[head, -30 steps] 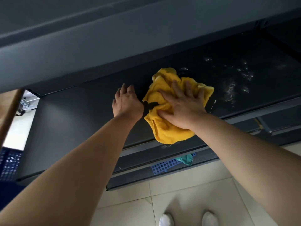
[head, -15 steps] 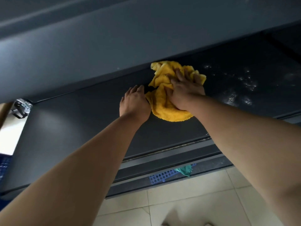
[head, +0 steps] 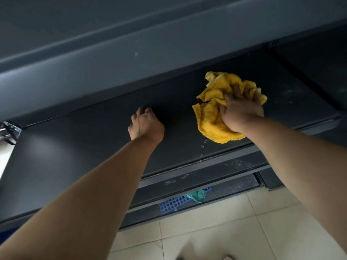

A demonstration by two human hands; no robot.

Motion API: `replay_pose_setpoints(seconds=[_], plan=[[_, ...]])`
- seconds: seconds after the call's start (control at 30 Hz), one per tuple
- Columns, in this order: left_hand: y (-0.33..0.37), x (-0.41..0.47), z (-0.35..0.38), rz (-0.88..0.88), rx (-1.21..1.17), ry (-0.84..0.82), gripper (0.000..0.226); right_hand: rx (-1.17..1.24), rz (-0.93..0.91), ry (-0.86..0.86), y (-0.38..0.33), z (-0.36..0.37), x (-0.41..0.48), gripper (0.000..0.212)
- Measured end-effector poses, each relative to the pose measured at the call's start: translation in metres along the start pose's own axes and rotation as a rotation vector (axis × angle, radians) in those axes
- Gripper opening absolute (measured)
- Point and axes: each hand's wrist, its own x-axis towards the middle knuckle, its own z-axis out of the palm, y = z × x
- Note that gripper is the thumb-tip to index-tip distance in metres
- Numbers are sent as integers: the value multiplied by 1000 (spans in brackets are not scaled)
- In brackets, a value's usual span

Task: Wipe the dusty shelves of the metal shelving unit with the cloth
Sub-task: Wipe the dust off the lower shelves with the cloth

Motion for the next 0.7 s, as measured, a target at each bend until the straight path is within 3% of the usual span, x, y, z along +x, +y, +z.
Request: replay_pose_setpoints(seconds=[0.3,0.7], plan=[[-4,-27,-7,-3,-38,37,54,67,25,-27,2,0,-39,56],[-53,-49,-28,134,-102,39,55,95,-13,-14,-98,15,-103,90]])
